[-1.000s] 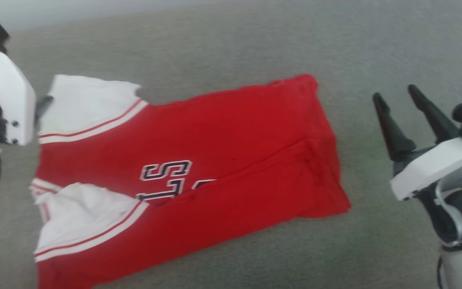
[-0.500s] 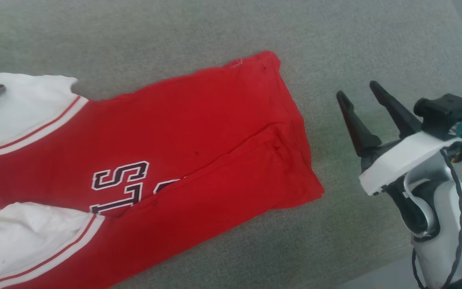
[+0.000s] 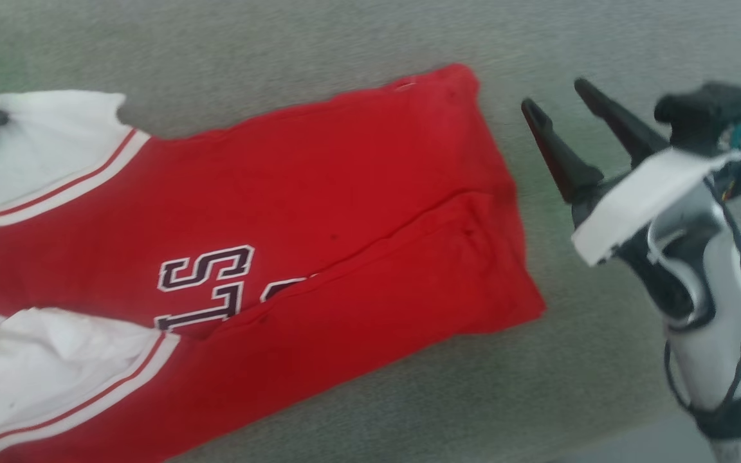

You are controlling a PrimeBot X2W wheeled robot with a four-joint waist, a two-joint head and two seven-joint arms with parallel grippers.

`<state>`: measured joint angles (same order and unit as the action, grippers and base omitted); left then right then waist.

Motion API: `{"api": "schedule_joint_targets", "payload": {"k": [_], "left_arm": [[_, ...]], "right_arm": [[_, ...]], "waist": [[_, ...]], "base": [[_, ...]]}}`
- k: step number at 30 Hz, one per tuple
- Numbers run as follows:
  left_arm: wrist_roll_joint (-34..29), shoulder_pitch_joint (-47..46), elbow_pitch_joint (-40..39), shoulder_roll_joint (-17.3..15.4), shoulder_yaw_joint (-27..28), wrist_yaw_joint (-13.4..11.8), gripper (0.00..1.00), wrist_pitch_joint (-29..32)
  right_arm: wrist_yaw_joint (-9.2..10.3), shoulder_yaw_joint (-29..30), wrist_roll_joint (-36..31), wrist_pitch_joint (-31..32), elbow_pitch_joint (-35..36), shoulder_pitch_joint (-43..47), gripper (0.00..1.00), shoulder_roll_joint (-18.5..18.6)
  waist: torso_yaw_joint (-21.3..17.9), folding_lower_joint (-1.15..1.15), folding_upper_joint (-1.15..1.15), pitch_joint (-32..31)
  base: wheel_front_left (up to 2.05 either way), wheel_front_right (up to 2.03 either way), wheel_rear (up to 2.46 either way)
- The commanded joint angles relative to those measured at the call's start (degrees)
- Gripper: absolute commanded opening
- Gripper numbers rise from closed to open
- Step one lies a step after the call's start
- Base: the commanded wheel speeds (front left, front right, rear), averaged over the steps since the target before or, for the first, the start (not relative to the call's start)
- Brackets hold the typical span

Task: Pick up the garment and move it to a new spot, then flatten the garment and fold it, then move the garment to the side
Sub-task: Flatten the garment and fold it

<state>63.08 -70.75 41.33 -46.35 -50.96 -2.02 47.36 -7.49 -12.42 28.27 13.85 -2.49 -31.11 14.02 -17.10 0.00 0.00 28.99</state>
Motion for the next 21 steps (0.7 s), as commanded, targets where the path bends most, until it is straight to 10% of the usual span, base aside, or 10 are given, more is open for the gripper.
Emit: {"api": "schedule_joint_targets", "payload": {"k": [1,20,21], "left_arm": [[-0.5,2.5,1.2,1.6,-1.7,0.4,0.00,0.6],[-2.1,-2.9,7.0,9.5,-2.0,4.6,0.00,-5.2],[-2.2,-3.1,7.4,9.8,-2.0,4.9,0.00,-5.6]], "right_arm": [[0.00,-0.5,0.5,1.3,-1.1,-2.1,1.00,0.6],[-0.01,-11.5,3.6,30.5,-26.3,-19.5,1.00,1.8],[-0.02,-12.5,3.4,32.3,-27.0,-19.8,0.58,2.0]], "waist": [[1.5,0.00,0.00,0.8],[9.9,0.00,0.00,3.9],[10.2,0.00,0.00,3.8]], "base": [[0.00,0.00,0.00],[0.00,0.00,0.00],[0.00,0.00,0.00]]}}
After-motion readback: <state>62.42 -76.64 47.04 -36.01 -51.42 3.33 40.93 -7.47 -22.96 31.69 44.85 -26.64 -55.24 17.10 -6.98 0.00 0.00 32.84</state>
